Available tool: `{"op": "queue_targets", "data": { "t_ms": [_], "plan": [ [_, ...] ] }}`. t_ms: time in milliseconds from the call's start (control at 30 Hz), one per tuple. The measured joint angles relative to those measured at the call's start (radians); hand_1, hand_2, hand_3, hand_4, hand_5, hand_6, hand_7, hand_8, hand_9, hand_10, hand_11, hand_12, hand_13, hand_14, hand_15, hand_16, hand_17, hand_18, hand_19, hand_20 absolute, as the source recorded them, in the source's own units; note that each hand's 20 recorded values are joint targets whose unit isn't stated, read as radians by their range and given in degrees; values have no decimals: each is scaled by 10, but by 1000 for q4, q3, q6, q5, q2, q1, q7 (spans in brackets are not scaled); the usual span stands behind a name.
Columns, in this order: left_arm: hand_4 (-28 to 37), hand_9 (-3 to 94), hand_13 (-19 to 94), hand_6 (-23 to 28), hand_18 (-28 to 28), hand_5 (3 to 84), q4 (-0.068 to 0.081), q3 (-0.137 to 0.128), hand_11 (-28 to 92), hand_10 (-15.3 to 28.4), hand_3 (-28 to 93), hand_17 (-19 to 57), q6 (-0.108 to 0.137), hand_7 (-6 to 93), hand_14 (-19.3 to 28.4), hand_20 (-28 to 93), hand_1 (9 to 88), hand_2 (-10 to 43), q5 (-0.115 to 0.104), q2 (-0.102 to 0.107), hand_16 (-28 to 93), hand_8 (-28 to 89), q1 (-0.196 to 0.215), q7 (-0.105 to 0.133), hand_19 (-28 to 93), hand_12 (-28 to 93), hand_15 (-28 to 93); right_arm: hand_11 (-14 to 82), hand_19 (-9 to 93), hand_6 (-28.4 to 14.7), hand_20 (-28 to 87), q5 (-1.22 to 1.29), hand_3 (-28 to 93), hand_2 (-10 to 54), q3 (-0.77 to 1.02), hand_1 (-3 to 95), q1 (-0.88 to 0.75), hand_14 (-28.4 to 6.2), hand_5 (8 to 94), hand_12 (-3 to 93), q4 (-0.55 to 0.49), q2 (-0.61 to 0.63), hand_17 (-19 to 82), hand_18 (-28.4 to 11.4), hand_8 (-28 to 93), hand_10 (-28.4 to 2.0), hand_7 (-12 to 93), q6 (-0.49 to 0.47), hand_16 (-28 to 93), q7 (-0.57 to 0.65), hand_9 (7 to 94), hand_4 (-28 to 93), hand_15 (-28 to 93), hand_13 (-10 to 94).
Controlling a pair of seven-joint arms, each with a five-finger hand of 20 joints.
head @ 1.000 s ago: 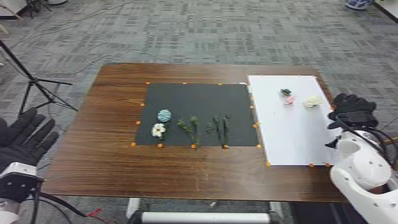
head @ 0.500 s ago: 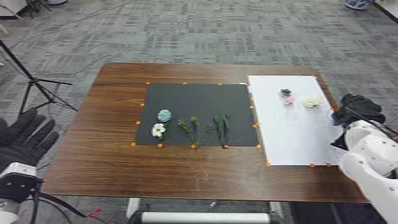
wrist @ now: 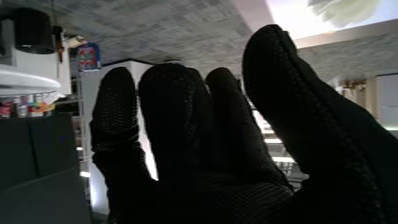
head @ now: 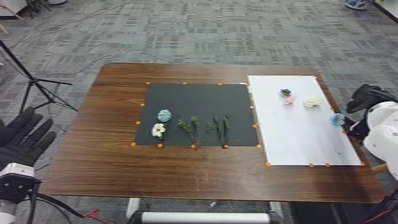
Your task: Arrange flowers
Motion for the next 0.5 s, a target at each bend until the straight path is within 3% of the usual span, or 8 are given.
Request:
{"op": "queue_targets", "data": {
  "t_ms": [267,500],
  "plan": [
    [-283,303,227,72,111,370,-1,4,125,115,682,-34,0,102,130,128,243,164,0,3,-7,-65,3,3,158,138,214,123,770,-77,374,32,767,-95,13,492,3,-116,458,86,24,-2,284,-240,-111,-132,86,-61,294,2,442,-283,747,609],
    [-283,303,227,72,111,370,-1,12,124,116,683,-34,0,103,130,128,242,164,-4,18,-7,-65,4,12,157,138,213,121,769,-77,374,57,755,-95,0,494,17,-118,451,86,44,-7,281,-240,-111,-133,86,-84,287,1,435,-283,750,602]
  ]
}}
